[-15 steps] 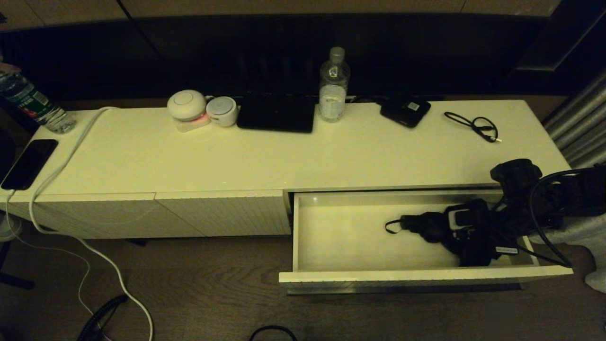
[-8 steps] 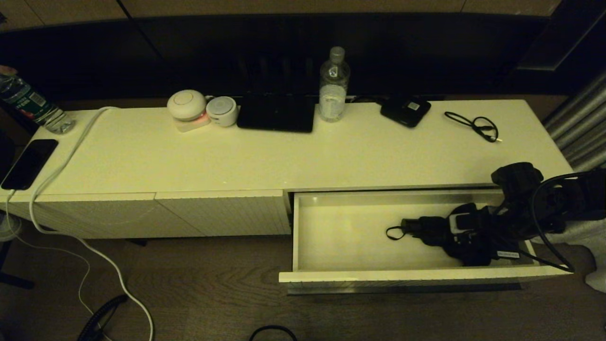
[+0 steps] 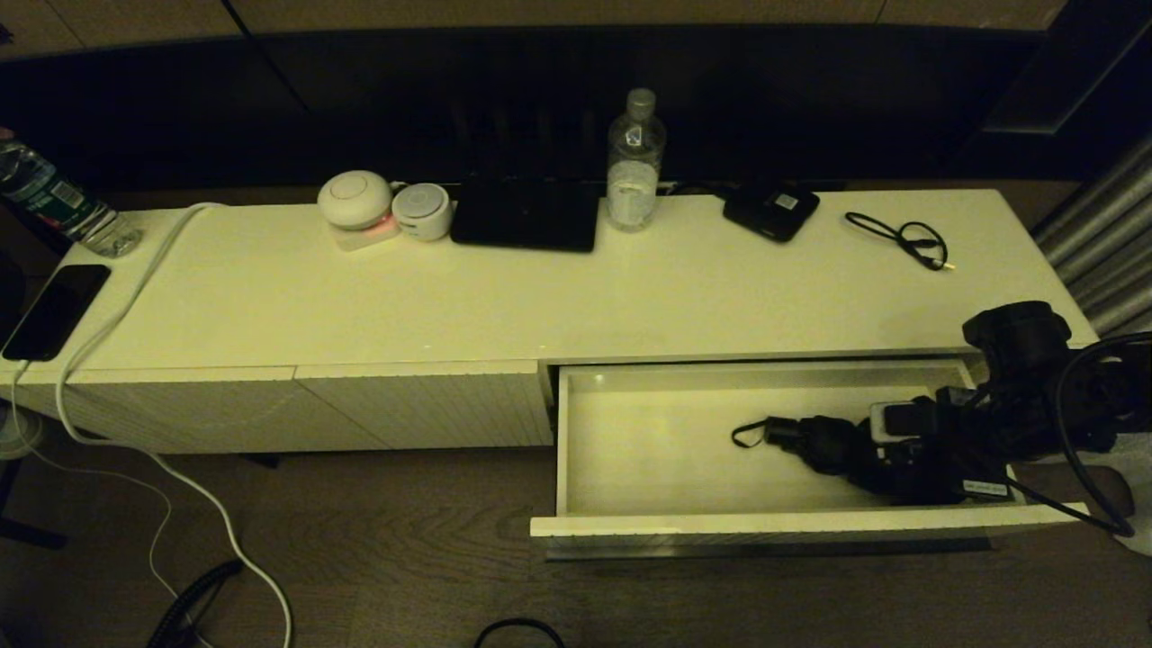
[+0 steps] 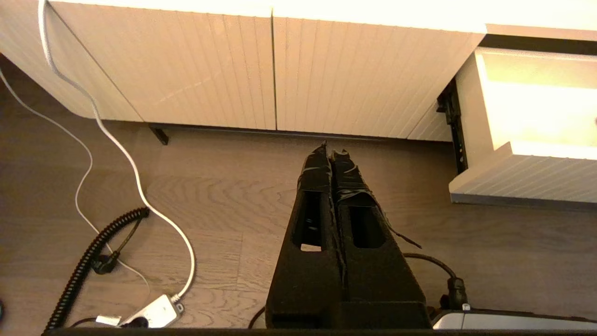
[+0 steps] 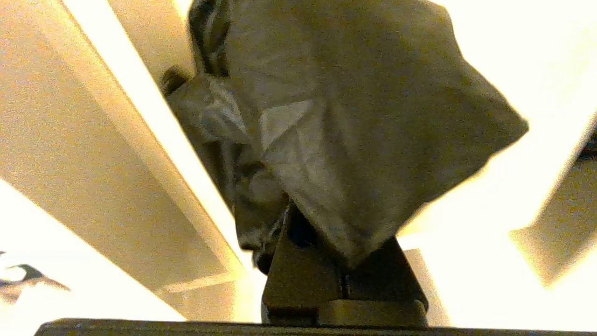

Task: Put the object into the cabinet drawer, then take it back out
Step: Take the umbrella out of the drawer and put it on the table

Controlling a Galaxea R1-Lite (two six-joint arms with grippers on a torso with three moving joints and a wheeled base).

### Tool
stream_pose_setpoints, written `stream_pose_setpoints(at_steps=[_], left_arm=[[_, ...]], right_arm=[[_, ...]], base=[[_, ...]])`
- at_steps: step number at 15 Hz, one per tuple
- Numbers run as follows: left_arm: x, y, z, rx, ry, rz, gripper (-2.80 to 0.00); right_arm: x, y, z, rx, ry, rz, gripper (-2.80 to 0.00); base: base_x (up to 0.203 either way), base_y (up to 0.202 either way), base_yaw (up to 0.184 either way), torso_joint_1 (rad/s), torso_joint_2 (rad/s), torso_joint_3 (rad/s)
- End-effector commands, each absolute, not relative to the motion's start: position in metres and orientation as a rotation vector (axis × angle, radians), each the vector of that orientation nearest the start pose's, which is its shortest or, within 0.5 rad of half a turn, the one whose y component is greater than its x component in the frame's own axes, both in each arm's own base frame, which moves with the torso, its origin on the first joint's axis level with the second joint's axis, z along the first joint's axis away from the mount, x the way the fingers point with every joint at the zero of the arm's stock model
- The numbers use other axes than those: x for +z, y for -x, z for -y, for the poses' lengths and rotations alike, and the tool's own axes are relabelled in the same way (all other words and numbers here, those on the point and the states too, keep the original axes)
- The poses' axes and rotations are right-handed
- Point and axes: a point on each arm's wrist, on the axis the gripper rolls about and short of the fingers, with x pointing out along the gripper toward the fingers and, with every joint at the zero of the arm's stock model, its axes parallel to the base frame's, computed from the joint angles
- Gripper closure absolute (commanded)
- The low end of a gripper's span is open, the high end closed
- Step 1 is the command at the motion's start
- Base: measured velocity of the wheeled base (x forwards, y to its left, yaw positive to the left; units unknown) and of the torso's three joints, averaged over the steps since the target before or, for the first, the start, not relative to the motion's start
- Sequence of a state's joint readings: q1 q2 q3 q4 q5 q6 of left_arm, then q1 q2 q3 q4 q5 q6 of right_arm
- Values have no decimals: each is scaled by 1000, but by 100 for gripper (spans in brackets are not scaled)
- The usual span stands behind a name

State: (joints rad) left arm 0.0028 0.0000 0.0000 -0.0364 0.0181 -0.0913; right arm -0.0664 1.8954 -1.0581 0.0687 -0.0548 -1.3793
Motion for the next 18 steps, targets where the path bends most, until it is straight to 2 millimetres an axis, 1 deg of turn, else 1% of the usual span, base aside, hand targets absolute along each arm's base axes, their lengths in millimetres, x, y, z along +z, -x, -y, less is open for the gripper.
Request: stream_pose_setpoints(at_steps=[1, 3, 5, 7, 9, 12, 15, 18], left_arm=[[79, 23, 0, 20, 92, 39, 0], [79, 23, 0, 20, 92, 39, 0], [79, 23, 0, 20, 92, 39, 0], [79, 23, 0, 20, 92, 39, 0], [79, 23, 0, 20, 92, 39, 0], [79, 23, 0, 20, 92, 39, 0], [79, 23, 0, 20, 92, 39, 0], [79, 23, 0, 20, 92, 39, 0]], right_arm=[[153, -314, 21, 458, 1282, -743, 0], [167, -306, 19, 413, 1256, -699, 0], [181, -296, 11, 395, 1249, -651, 0], [188, -285, 10, 381, 1250, -629, 0], [196, -269, 7, 379, 1255, -593, 0], [206, -248, -11, 413, 1276, -495, 0], [219, -237, -19, 380, 1219, -426, 0], [230, -232, -37, 378, 1110, -369, 0]], base=[[0, 0, 0, 0, 0, 0], [0, 0, 0, 0, 0, 0], [0, 0, 0, 0, 0, 0], [0, 0, 0, 0, 0, 0], [0, 0, 0, 0, 0, 0], [0, 0, 0, 0, 0, 0], [0, 0, 0, 0, 0, 0], [0, 0, 0, 0, 0, 0]])
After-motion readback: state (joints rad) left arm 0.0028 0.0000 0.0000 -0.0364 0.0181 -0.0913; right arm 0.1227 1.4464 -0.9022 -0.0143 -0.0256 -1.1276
